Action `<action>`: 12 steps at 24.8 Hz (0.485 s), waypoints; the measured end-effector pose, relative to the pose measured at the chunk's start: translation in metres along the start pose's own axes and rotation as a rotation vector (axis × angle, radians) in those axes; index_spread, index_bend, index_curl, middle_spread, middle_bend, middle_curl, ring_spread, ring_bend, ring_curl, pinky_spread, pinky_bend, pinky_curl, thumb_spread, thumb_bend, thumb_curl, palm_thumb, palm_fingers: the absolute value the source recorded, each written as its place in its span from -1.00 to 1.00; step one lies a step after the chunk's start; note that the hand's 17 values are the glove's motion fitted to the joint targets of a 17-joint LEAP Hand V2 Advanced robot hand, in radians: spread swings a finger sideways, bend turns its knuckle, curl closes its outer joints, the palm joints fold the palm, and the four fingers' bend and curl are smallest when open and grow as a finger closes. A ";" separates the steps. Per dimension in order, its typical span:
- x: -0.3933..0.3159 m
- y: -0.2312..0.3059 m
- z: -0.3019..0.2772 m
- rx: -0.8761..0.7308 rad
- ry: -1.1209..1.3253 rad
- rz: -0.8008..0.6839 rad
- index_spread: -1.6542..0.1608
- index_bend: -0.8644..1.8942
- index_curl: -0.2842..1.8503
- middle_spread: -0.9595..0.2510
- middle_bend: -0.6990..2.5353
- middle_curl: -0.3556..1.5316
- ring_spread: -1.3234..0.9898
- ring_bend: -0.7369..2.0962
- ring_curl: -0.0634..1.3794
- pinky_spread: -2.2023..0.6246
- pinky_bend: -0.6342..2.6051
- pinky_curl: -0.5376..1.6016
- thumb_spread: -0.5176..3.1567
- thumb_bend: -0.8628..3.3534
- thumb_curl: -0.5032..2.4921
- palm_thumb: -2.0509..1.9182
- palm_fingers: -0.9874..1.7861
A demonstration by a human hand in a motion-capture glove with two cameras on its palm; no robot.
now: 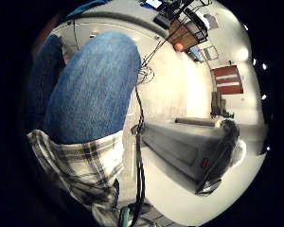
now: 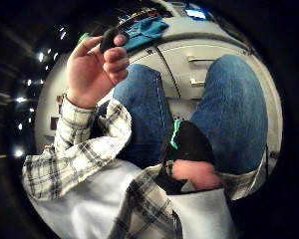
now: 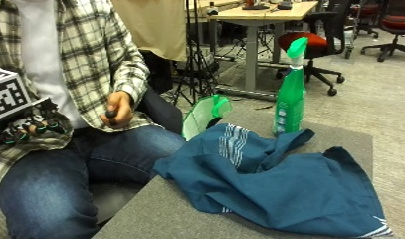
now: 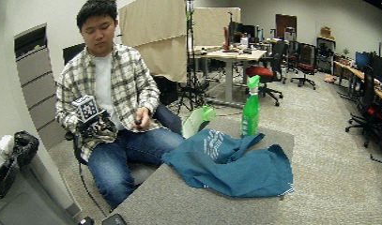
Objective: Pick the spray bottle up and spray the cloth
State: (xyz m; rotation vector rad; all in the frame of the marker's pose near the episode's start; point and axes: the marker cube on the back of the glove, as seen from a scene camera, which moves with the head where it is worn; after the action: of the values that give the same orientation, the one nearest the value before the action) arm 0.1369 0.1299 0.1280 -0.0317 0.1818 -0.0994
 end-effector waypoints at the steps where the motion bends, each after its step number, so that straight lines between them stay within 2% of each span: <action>1: 0.001 0.006 0.005 -0.009 -0.011 0.013 0.39 -0.25 -0.45 0.43 -0.48 -0.43 0.26 -0.33 -0.51 0.69 -0.35 -0.22 -0.11 -0.59 -0.33 0.31 -0.35; 7: -0.009 0.027 0.030 -0.017 -0.087 0.086 0.39 -0.25 -0.45 0.44 -0.48 -0.42 0.27 -0.34 -0.51 0.70 -0.36 -0.22 -0.10 -0.59 -0.33 0.32 -0.34; 12: -0.017 0.033 0.041 -0.023 -0.104 0.092 0.39 -0.25 -0.45 0.44 -0.47 -0.42 0.28 -0.34 -0.52 0.70 -0.36 -0.22 -0.09 -0.60 -0.32 0.33 -0.34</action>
State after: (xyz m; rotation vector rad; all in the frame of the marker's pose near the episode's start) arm 0.1309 0.1650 0.1703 -0.0512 0.0804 -0.0036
